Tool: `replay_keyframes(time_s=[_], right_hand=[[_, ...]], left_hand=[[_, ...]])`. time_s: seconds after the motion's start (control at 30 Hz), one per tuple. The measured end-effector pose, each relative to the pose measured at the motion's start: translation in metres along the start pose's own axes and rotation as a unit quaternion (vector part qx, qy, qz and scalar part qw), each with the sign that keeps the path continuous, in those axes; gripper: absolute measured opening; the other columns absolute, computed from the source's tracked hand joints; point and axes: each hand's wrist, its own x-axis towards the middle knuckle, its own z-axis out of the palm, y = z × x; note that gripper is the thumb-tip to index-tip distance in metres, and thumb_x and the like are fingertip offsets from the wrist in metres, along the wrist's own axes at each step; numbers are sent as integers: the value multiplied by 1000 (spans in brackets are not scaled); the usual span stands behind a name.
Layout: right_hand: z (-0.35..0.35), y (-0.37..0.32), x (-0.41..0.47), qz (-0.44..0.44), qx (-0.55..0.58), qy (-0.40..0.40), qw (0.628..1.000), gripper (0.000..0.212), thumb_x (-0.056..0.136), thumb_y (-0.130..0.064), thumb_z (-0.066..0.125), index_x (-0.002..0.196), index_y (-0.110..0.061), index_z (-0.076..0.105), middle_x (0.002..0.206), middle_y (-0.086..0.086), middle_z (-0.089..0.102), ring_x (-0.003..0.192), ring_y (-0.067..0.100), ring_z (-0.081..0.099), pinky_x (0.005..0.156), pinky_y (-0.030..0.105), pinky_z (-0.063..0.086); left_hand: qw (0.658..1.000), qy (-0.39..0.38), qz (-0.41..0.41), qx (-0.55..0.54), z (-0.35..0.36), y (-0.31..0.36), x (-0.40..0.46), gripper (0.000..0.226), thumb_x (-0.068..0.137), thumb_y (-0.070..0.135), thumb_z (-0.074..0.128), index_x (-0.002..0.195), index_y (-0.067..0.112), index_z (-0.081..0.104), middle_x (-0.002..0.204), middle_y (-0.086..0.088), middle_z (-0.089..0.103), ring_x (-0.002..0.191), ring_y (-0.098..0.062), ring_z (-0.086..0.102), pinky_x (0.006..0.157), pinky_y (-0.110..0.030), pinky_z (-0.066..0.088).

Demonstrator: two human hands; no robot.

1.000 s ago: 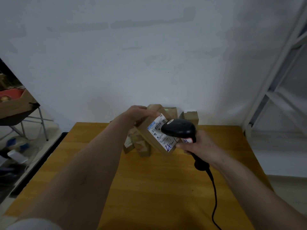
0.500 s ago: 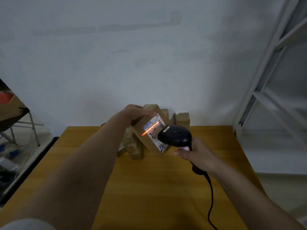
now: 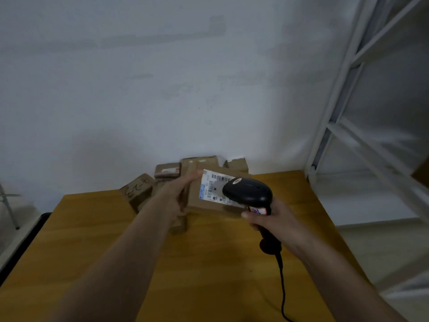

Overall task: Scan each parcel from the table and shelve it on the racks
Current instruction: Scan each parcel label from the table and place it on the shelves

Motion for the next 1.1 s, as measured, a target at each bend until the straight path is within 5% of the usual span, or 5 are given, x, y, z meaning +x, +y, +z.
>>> replay_keyframes(time_s=[0.33, 0.5, 0.67, 0.77, 1.1], right_hand=[[-14, 17, -29, 53, 105, 159, 980, 16, 83, -18, 73, 99, -16, 69, 71, -5, 70, 65, 11, 65, 66, 24, 53], [-35, 18, -63, 44, 148, 199, 968, 9, 83, -10, 72, 92, -8, 70, 72, 5, 68, 65, 18, 62, 68, 31, 53], [-66, 25, -114, 38, 180, 221, 958, 13, 82, -6, 73, 95, -5, 69, 75, 7, 68, 66, 20, 62, 67, 30, 56], [-93, 32, -156, 31, 183, 239, 953, 8, 81, -6, 74, 89, -8, 71, 76, 7, 70, 70, 23, 62, 76, 39, 54], [-194, 64, -309, -7, 224, 350, 909, 5, 81, -3, 72, 85, -2, 70, 73, 13, 68, 62, 22, 59, 62, 34, 51]], left_hand=[[998, -45, 23, -35, 32, -52, 24, 65, 43, 35, 92, 99, 13, 66, 102, -10, 72, 101, -30, 64, 90, -47, 53], [991, -118, 60, 8, 62, -66, 4, 84, 38, 41, 91, 112, 12, 67, 97, -3, 76, 107, -27, 64, 98, -47, 48], [982, -161, 83, 49, 105, -93, -35, 94, 43, 39, 91, 128, 13, 59, 109, -4, 73, 108, -25, 64, 85, -40, 51], [976, -177, 103, 73, 146, -111, -66, 93, 41, 38, 90, 125, 13, 59, 110, -6, 73, 107, -26, 64, 87, -41, 52], [951, -207, 181, 140, 277, -178, -173, 99, 30, 50, 87, 119, 14, 60, 109, -3, 71, 101, -20, 65, 76, -34, 52]])
